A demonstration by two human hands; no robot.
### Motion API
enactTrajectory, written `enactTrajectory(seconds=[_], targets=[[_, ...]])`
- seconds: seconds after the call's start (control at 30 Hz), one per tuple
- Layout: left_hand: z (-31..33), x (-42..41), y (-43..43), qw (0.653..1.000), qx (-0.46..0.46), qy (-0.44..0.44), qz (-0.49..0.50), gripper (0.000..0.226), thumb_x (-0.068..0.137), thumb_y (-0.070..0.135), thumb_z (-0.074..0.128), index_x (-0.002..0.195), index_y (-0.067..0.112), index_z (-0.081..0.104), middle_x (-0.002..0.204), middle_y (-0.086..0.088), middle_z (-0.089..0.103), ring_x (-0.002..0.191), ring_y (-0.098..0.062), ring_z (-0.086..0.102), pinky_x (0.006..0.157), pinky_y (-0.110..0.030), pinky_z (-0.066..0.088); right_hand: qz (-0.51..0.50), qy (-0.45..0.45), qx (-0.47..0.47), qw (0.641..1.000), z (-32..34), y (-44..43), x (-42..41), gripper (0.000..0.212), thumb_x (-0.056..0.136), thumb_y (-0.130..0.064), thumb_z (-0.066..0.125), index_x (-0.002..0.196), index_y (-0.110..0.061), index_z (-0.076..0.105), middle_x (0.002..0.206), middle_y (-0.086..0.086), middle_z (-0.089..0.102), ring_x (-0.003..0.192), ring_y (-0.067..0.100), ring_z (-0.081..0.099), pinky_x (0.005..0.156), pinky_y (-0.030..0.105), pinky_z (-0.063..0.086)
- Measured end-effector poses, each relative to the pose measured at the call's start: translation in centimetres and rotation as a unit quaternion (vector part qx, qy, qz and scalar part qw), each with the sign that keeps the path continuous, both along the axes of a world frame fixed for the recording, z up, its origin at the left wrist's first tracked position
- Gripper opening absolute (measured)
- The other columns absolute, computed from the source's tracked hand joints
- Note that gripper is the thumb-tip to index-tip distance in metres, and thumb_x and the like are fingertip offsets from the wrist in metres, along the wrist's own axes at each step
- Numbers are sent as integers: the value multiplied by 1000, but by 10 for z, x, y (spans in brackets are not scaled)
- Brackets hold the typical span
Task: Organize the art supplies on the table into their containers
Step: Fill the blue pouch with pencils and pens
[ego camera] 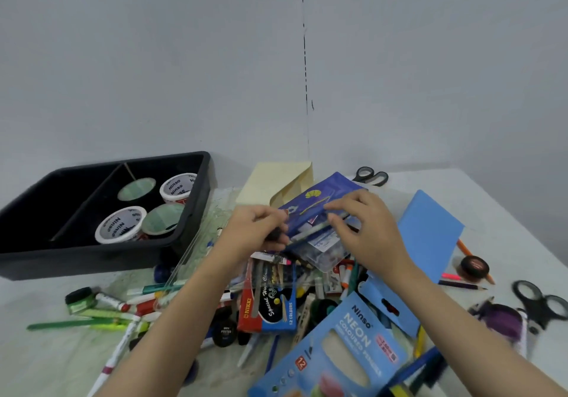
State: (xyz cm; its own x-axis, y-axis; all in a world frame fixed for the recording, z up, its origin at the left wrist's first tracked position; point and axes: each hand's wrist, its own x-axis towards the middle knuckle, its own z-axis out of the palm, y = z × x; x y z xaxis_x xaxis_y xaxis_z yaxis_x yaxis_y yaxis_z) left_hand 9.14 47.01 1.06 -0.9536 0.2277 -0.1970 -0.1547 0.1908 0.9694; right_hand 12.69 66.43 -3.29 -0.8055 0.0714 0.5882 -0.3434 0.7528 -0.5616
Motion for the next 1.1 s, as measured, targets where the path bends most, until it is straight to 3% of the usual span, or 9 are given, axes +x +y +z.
enactTrajectory(seconds=[0.17, 0.27, 0.43, 0.57, 0.67, 0.73, 0.83, 1.0, 1.1], targets=[[0, 11, 2, 961, 240, -137, 2, 34, 98, 20, 44, 102, -6, 64, 99, -23, 68, 87, -27, 69, 66, -29, 59, 104, -15, -35, 994, 12, -38, 15, 24, 85, -35, 61, 108, -32, 67, 86, -13, 63, 82, 2, 57, 70, 15, 44], [-3, 12, 3, 936, 295, -188, -23, 47, 99, 30, 35, 112, -9, 59, 106, -25, 64, 92, -30, 67, 76, -35, 57, 92, -38, 14, 995, 14, -46, 14, 30, 82, -42, 60, 112, -38, 64, 86, -13, 58, 83, 1, 51, 74, 17, 44], [-7, 13, 2, 926, 319, -200, -37, 41, 100, 25, 36, 108, -7, 60, 107, -28, 64, 90, -30, 67, 74, -35, 59, 108, -89, 18, 990, 16, -38, 9, 26, 83, -19, 67, 108, -27, 68, 94, -9, 63, 86, 4, 54, 81, 30, 49], [-10, 16, 10, 962, 239, -130, -21, 27, 97, 4, 38, 101, 0, 64, 102, -21, 68, 86, -23, 68, 69, -28, 59, 105, -61, -7, 993, 18, -35, 14, 20, 82, -18, 67, 101, -25, 69, 90, -14, 68, 83, 1, 57, 75, 15, 45], [-14, 13, 10, 996, 16, 77, 37, 19, 96, 7, 46, 94, 15, 64, 89, -3, 66, 64, -5, 59, 53, -12, 47, 62, -59, -83, 993, 18, -29, 18, 14, 81, -13, 69, 86, -25, 63, 80, -19, 62, 77, -2, 56, 65, 7, 39], [-16, 12, 4, 957, -153, 245, 18, 7, 86, 22, 65, 93, 24, 62, 91, 10, 58, 73, 2, 52, 57, -8, 41, 12, -77, -102, 992, 16, -21, 19, 16, 81, -16, 70, 83, -26, 57, 79, -19, 60, 76, 1, 54, 62, 12, 40], [-27, 9, -3, 881, -310, 355, -50, 32, 76, 32, 75, 98, 30, 53, 102, 15, 43, 84, 2, 45, 63, -10, 40, -53, -115, -62, 990, 11, -10, 17, 13, 82, -23, 69, 83, -26, 56, 81, -17, 57, 79, 7, 51, 61, 22, 39], [-31, 7, -3, 868, -302, 393, -35, 17, 87, 14, 58, 98, 25, 52, 94, 15, 57, 84, -6, 55, 69, -29, 51, -67, -141, -24, 987, 8, -9, 9, 14, 83, -25, 69, 82, -24, 54, 77, -18, 52, 82, 10, 49, 60, 21, 34], [-31, 4, -3, 883, -267, 385, -24, 16, 87, 10, 56, 91, 25, 53, 89, 18, 55, 86, 1, 52, 70, -21, 48, -62, -119, -2, 991, 3, -16, 0, 13, 83, -26, 69, 79, -21, 57, 78, -12, 58, 80, 13, 49, 62, 25, 36]])
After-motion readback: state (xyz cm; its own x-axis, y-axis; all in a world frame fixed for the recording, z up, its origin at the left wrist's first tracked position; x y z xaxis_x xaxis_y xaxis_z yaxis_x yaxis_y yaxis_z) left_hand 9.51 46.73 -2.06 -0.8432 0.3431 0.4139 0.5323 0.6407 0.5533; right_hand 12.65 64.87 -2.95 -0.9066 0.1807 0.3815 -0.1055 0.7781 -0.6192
